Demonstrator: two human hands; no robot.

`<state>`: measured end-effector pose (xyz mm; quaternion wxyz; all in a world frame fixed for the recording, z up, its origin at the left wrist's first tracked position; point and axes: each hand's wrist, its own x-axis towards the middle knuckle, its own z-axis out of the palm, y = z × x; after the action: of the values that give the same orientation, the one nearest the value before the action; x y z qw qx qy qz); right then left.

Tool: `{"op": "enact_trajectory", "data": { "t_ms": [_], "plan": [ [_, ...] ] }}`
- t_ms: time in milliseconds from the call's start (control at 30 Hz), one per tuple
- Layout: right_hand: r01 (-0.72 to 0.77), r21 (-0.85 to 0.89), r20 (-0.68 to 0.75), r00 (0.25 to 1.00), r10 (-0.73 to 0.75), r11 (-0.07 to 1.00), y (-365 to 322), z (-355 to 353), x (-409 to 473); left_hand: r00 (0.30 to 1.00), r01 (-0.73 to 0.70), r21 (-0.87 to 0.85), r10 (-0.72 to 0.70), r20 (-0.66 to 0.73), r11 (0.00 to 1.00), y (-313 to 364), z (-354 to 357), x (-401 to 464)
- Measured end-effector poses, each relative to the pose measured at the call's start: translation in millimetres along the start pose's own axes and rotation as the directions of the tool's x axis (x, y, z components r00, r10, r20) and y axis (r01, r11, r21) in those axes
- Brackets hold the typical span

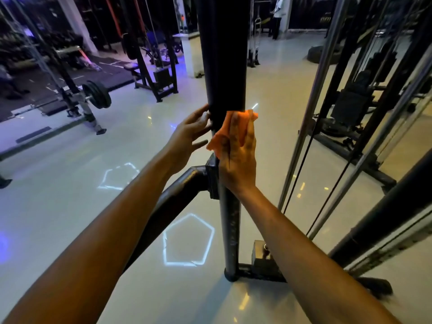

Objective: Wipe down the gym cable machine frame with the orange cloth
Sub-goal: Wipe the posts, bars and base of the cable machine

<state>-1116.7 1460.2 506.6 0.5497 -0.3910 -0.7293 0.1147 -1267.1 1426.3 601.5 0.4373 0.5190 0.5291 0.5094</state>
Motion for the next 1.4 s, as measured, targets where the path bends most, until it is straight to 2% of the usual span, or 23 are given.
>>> {"op": "enact_trajectory", "data": {
  "t_ms": [133, 300, 533, 633, 767, 900, 1033, 1167, 1300, 1400],
  "plan": [
    [0.004, 0.019, 0.062, 0.998, -0.006, 1.000, -1, -7, -21, 0.999, -0.004, -0.010, 0.004, -0.033, 1.000, -3, 10, -5],
    [-0.089, 0.044, 0.194, 0.978, 0.078, 0.995, 24, -5, -77, 0.998, 0.001, -0.040, -0.003, -0.056, 0.999, -7, 17, -10],
    [-0.038, 0.008, 0.091, 0.995, 0.037, 0.999, 4, -6, -20, 0.999, 0.003, -0.037, -0.004, -0.034, 0.999, -12, 19, -14],
    [-0.067, -0.012, 0.133, 0.989, 0.068, 0.998, 16, 5, -45, 0.998, -0.004, -0.042, 0.002, -0.059, 0.999, -24, 18, -15],
    [-0.190, -0.022, 0.220, 0.957, 0.190, 0.982, 34, 13, -93, 0.998, 0.006, -0.037, -0.009, -0.063, 0.999, -41, 15, -16],
    [-0.157, -0.010, 0.160, 0.975, 0.156, 0.988, 21, 15, -78, 0.999, -0.011, -0.077, 0.007, -0.048, 0.997, -52, 16, -21],
    [-0.095, -0.071, 0.073, 0.992, 0.100, 0.993, 26, 24, -66, 0.998, -0.061, -0.040, 0.060, -0.034, 0.997, -74, 18, -21],
    [-0.095, -0.144, 0.176, 0.977, 0.120, 0.985, 58, 35, -121, 0.996, -0.080, -0.004, 0.080, -0.043, 0.997, -100, 21, -21],
    [-0.135, -0.069, 0.186, 0.972, 0.145, 0.989, 73, 38, -138, 0.988, -0.154, 0.007, 0.154, -0.011, 0.988, -117, 26, -23],
    [-0.047, -0.047, 0.116, 0.992, 0.053, 0.998, 74, 41, -114, 0.966, -0.256, -0.008, 0.257, 0.035, 0.967, -132, 29, -20]
  ]
}}
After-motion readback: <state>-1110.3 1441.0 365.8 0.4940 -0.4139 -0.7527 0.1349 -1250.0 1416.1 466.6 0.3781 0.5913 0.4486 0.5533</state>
